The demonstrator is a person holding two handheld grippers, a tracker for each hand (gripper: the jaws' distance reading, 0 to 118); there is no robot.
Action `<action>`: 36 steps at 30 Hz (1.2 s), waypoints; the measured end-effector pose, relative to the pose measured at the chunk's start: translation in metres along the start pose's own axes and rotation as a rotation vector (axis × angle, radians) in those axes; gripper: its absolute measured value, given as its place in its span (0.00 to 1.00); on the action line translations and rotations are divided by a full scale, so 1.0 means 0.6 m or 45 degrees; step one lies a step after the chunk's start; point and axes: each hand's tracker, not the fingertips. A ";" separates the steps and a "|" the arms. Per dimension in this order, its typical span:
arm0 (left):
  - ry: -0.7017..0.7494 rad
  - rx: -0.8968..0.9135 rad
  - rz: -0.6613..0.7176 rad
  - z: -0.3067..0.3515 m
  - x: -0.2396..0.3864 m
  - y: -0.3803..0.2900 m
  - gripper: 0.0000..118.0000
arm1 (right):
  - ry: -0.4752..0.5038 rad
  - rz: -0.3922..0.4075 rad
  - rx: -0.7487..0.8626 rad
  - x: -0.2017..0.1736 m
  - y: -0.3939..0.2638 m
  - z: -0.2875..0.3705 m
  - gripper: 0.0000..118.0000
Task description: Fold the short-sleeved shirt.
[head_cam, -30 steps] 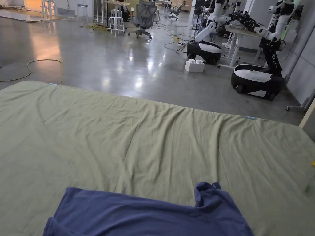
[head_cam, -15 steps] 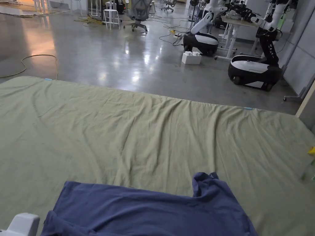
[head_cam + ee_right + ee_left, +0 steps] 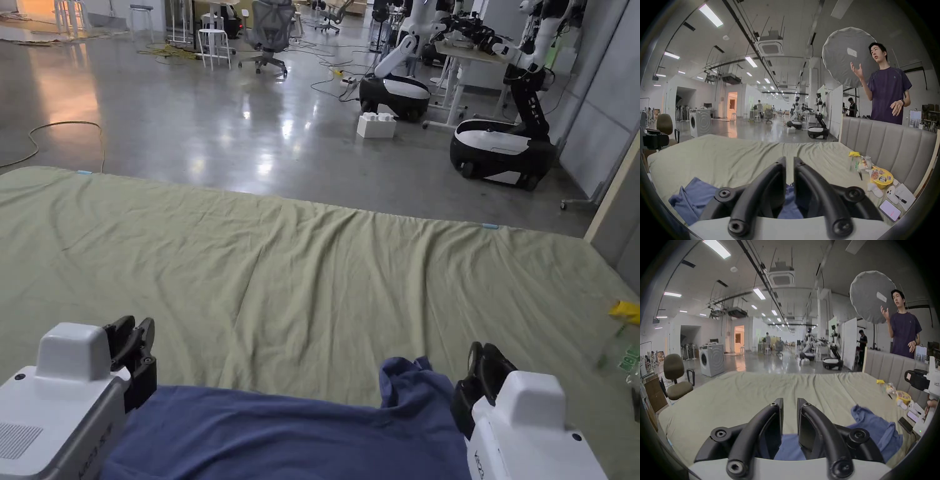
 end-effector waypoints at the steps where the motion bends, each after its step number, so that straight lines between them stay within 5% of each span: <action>1: -0.004 0.020 0.007 0.001 0.000 0.003 0.07 | -0.009 -0.001 0.001 -0.005 0.002 -0.002 0.04; 18: 0.062 -0.018 -0.036 -0.026 -0.040 0.004 0.05 | 0.005 0.033 0.038 -0.018 0.005 -0.021 0.00; 28: -0.024 -0.602 0.055 -0.228 -0.133 -0.078 0.05 | 0.026 0.040 -0.044 -0.018 -0.018 -0.053 0.00; 30: -0.011 -0.733 0.070 -0.271 -0.143 -0.101 0.14 | 0.035 0.042 -0.075 -0.015 -0.027 -0.060 0.00; 33: -0.023 -0.933 0.075 -0.332 -0.155 -0.139 0.57 | 0.041 0.070 -0.147 -0.012 -0.045 -0.071 0.00; 36: -0.018 -1.041 0.087 -0.375 -0.164 -0.178 0.61 | 0.028 0.080 -0.197 -0.005 -0.062 -0.081 0.00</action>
